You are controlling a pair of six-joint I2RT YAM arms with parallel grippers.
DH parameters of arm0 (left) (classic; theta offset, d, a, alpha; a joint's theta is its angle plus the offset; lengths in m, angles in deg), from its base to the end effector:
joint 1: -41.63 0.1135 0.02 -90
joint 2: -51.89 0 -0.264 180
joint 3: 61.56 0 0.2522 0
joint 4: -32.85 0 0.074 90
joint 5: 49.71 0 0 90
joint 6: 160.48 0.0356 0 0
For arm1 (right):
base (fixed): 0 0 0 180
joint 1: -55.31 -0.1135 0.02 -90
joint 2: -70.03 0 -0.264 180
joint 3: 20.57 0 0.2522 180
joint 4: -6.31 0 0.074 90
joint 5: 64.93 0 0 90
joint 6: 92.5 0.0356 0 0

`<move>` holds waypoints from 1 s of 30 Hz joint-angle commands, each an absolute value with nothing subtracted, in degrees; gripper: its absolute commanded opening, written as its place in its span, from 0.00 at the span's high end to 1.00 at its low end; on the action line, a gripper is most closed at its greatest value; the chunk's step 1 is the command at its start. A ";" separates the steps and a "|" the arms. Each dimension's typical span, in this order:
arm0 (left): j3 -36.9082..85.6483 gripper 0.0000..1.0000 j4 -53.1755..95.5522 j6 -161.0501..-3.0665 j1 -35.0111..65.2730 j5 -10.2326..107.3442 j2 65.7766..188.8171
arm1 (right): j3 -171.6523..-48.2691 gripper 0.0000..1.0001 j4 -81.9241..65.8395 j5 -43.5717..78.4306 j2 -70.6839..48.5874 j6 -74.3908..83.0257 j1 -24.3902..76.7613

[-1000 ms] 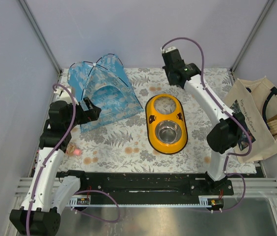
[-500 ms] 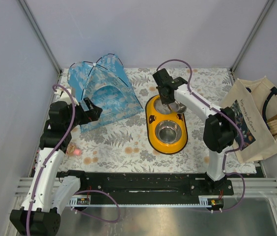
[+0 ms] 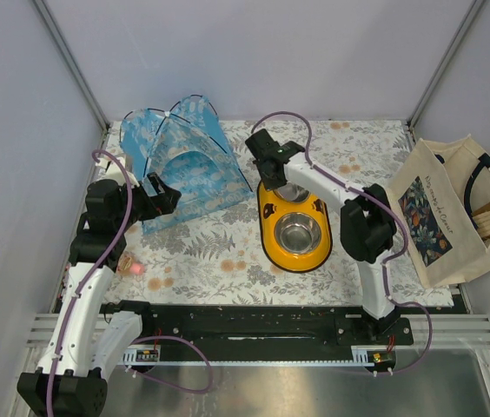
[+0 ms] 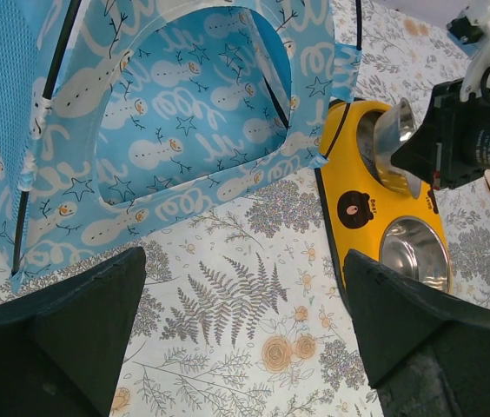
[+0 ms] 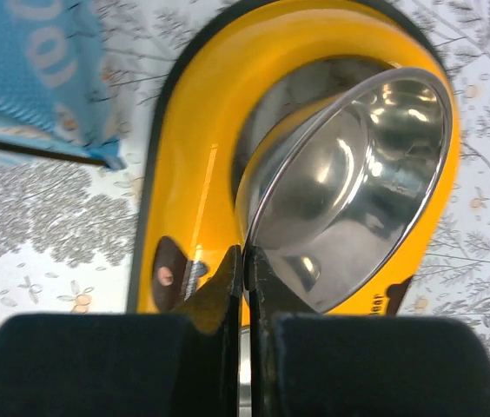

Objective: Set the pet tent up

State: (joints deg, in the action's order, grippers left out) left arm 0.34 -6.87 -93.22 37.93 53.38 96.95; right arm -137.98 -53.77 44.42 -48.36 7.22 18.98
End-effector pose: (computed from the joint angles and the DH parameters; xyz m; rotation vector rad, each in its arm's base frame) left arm 0.1741 -0.0193 0.3312 -0.1798 1.9886 -0.5244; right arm 0.3693 0.2569 0.2473 -0.4769 2.5034 -0.1425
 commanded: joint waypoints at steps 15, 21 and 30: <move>0.01 0.01 -3.85 -92.89 37.85 54.01 96.63 | -145.85 0.64 -61.32 52.84 -56.44 8.66 16.99; 1.85 0.01 -6.13 -92.72 37.85 52.34 96.36 | -146.30 0.15 -62.11 51.44 -51.62 9.54 16.99; 3.36 0.01 -12.73 -95.25 37.85 50.32 94.96 | -136.58 0.01 -58.44 48.98 -36.60 12.70 16.99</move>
